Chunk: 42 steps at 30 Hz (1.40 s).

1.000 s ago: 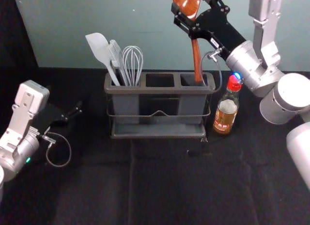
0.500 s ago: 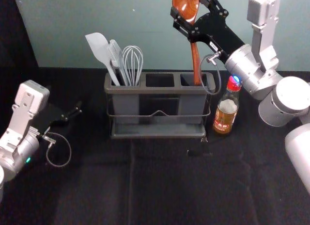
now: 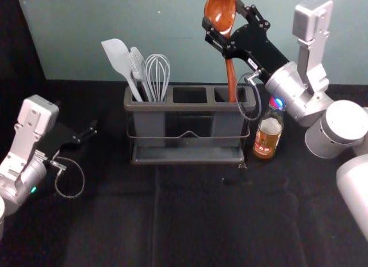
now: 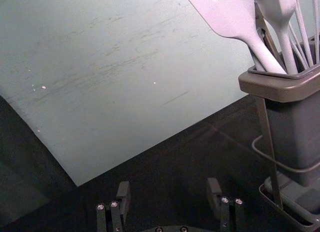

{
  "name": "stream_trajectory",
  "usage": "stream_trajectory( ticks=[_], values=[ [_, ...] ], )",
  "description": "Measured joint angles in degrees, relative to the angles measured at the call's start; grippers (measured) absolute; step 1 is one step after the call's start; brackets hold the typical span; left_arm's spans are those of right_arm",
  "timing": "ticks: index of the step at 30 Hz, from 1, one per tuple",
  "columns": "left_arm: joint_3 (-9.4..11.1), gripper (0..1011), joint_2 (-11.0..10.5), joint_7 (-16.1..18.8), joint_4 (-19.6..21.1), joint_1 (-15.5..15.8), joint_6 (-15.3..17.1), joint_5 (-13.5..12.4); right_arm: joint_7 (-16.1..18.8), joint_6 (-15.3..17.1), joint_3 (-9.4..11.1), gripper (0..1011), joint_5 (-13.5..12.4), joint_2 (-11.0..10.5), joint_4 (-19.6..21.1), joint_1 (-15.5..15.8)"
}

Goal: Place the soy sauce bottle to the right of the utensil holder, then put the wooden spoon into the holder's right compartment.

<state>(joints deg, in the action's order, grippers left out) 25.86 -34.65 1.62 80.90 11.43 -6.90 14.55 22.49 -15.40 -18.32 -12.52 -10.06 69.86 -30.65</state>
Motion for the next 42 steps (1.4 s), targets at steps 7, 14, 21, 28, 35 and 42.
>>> stream_trajectory(
  ticks=[7, 14, 21, 28, 35, 42],
  values=[
    [0.0, 1005, 0.0, 0.0, 0.0, 0.0, 0.0, 0.0, 0.0, -0.2, 0.2, 836, 0.0, 0.0, 0.0, 0.7],
    [0.0, 1005, 0.0, 0.0, 0.0, 0.0, 0.0, 0.0, 0.0, -0.1, 0.1, 836, 0.0, 0.0, 0.2, 1.4],
    [0.0, 1005, 0.0, 0.0, 0.0, 0.0, 0.0, 0.0, -0.2, 0.4, 0.0, 836, 0.2, -0.2, 0.8, 2.1],
    [0.0, 1005, 0.0, 0.0, 0.0, 0.0, 0.0, 0.0, -0.3, 0.6, 0.1, 836, 0.1, -0.3, 1.2, 2.9],
    [0.0, 1005, 0.0, 0.0, 0.0, 0.0, 0.0, 0.0, -0.3, 0.7, 0.1, 836, 0.0, -0.3, 1.3, 3.6],
    [0.0, 1005, 0.0, 0.0, 0.0, 0.0, 0.0, 0.0, -0.4, 0.6, 0.1, 836, 0.1, -0.4, 1.7, 4.3]
  ],
)
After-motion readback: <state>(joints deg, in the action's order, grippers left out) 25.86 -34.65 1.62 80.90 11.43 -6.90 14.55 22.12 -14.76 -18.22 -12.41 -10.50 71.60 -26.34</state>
